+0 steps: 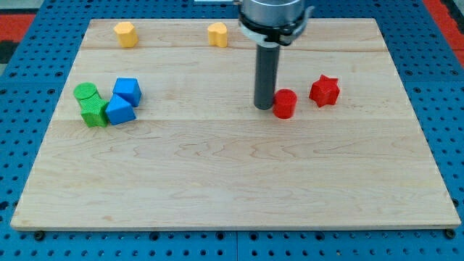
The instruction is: Push the red circle into the red star
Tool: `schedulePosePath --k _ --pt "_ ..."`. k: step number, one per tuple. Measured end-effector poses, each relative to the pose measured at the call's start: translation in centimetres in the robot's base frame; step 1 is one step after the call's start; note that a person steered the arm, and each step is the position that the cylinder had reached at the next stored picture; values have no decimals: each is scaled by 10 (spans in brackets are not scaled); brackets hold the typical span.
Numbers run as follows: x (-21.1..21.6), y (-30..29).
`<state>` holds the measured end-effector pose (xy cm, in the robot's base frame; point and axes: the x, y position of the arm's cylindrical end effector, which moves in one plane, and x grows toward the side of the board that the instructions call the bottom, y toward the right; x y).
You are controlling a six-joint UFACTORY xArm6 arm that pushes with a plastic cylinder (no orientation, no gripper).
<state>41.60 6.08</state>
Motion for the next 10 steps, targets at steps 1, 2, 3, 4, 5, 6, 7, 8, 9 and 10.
schedulePosePath --k 1,2,3,4,5,6,7,8,9,10 --pt "-2 33" --pt "11 51" --pt "30 77" --pt "32 94" --pt "49 107" --pt "76 122" --pt "58 144" --pt "46 141" --pt "46 120" --pt "41 105"
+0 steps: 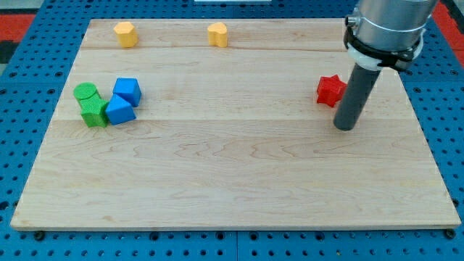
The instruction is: Push the red circle into the red star
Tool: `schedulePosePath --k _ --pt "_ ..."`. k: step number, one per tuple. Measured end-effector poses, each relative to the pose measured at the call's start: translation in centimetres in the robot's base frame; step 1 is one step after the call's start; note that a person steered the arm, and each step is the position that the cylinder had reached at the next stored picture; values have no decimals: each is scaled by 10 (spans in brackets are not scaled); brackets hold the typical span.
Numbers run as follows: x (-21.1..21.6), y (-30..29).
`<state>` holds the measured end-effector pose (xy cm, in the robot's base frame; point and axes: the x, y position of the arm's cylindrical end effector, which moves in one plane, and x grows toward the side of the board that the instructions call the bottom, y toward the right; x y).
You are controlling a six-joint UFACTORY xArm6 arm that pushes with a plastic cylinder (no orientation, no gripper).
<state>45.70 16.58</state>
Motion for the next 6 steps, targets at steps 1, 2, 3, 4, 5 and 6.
schedulePosePath --k 1,2,3,4,5,6 --pt "-2 7" --pt "4 38" --pt "-13 38" --pt "-22 18" --pt "11 1" --pt "7 -90"
